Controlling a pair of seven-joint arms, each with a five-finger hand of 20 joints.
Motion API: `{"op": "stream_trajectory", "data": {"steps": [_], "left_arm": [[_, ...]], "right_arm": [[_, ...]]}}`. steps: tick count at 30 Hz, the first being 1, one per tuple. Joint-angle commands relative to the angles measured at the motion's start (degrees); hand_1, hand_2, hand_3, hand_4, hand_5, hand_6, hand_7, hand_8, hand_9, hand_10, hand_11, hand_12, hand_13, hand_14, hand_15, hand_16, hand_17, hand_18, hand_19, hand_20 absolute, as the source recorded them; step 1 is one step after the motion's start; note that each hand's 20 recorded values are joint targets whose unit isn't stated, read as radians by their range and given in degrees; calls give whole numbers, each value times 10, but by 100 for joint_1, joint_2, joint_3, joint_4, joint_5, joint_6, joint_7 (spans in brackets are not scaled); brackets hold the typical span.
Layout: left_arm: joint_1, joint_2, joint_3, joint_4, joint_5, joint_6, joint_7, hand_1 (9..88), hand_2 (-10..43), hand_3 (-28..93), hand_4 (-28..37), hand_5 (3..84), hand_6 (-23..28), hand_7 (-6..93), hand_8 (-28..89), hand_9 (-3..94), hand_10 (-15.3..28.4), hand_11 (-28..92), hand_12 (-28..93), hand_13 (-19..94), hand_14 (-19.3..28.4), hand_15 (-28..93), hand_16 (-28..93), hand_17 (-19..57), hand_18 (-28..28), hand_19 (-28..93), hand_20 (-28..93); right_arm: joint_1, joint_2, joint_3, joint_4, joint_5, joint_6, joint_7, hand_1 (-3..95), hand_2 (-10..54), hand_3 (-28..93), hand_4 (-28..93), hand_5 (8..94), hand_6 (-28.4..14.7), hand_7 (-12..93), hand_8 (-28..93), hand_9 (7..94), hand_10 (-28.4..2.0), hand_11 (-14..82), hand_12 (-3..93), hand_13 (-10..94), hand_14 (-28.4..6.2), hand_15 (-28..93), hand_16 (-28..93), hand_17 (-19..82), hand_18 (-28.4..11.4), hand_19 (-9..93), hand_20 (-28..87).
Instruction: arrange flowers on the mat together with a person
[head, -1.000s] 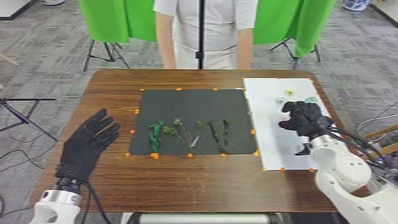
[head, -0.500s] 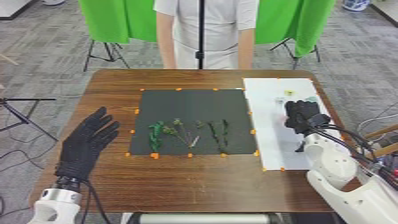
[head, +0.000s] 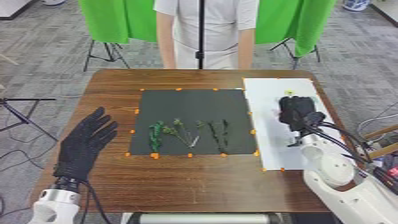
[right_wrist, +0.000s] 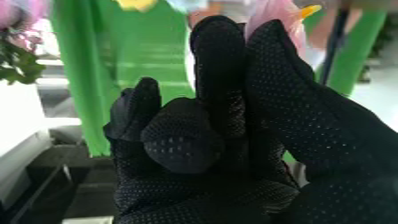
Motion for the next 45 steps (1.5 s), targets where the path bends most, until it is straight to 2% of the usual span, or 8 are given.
{"op": "stream_trajectory", "data": {"steps": [1,8,10,14,24,30,36,45], "left_arm": [[162,136,-203,-5,-11,44,-38,265,25,710,-251,328,30,195,-94,263,119,204,176,240,144,270,14,-88,226,448,102],[76,616,-367,200,-117,312,9,265,25,710,-251,328,29,194,-94,263,119,203,176,239,144,268,13,-87,226,449,103],[83,877,-309,234,-239,465,134,264,24,711,-250,328,29,195,-94,262,118,203,177,239,143,267,14,-87,226,449,103],[65,1039,-208,269,-307,558,227,264,24,711,-251,328,29,196,-94,262,118,204,178,239,143,267,15,-87,226,449,103],[-33,1305,32,386,-397,652,287,266,25,711,-251,327,29,196,-95,260,117,202,177,233,141,264,16,-87,225,448,102],[-28,1399,94,347,-417,724,372,266,25,710,-250,326,29,195,-96,258,117,201,178,229,140,259,17,-87,225,447,102],[-218,1449,225,430,-429,708,307,265,23,713,-249,325,28,196,-95,257,116,201,179,227,139,258,19,-87,225,448,102],[-309,1565,284,456,-376,688,214,266,24,712,-249,325,29,195,-95,254,116,200,180,211,133,247,21,-86,222,445,101]], "right_arm": [[577,-190,-395,-460,182,425,-316,520,-95,784,-282,687,9,513,27,826,-78,254,503,790,-56,789,241,397,-194,900,374],[1865,-729,-1551,-285,355,387,-1079,522,-95,783,-283,693,8,505,30,829,-77,250,505,789,-57,790,244,396,-194,899,377],[2267,-998,-1910,-59,395,295,-1392,522,-95,783,-283,694,9,504,31,830,-76,249,504,788,-56,790,245,396,-194,899,377],[2761,-1468,-2484,264,436,111,-1917,519,-95,784,-283,695,8,502,30,831,-76,247,505,787,-56,791,245,396,-193,899,378],[3015,-2254,-3297,595,-143,-431,-2498,518,-95,780,-283,695,11,500,29,834,-75,238,505,781,-56,791,245,391,-190,895,378],[3032,-2582,-3555,886,-547,-549,-2540,518,-95,779,-283,695,12,500,26,835,-73,233,503,780,-56,790,244,390,-190,893,378],[2938,-2940,-3508,1232,-915,-528,-2377,517,-95,778,-283,694,14,501,29,836,-72,231,505,779,-56,790,243,388,-190,892,379],[2875,-3198,-3454,1515,-1301,-534,-2129,514,-95,779,-283,684,15,503,29,830,-73,230,509,765,-61,791,244,375,-191,884,381]]}}
